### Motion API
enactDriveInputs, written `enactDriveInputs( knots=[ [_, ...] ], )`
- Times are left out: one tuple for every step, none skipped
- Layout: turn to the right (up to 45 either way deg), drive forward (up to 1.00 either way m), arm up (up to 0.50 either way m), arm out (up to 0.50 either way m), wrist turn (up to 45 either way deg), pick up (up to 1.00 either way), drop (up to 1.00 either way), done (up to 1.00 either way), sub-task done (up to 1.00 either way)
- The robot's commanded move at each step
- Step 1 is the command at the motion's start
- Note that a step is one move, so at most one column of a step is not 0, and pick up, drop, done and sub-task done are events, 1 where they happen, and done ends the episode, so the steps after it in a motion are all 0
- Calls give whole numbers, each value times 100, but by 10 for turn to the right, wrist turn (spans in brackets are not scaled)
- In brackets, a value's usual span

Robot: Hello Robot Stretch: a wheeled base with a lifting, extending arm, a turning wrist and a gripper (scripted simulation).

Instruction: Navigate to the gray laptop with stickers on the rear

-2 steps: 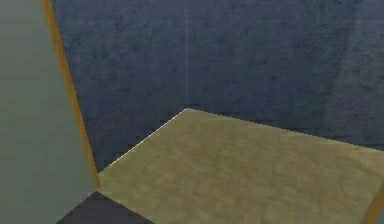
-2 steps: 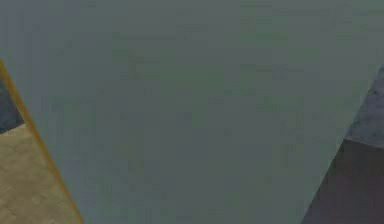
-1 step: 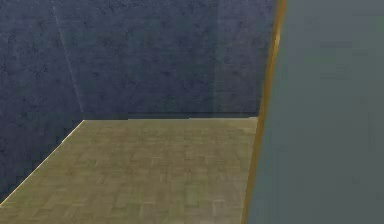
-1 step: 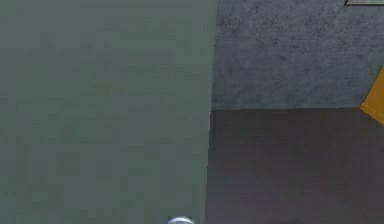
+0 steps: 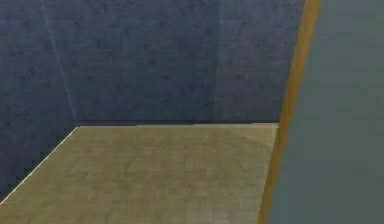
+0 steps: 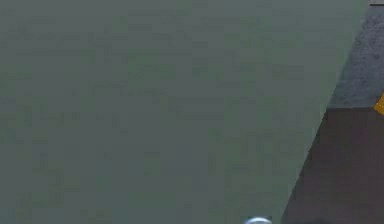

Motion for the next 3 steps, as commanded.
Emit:
enactDriveInputs(
  knots=[
    [-450, 0, 0, 0, 0, 0, 0, 0, 0],
    [-390, 0, 0, 0, 0, 0, 0, 0, 0],
    [0, 25, 0, 0, 0, 0, 0, 0, 0]
  ],
)
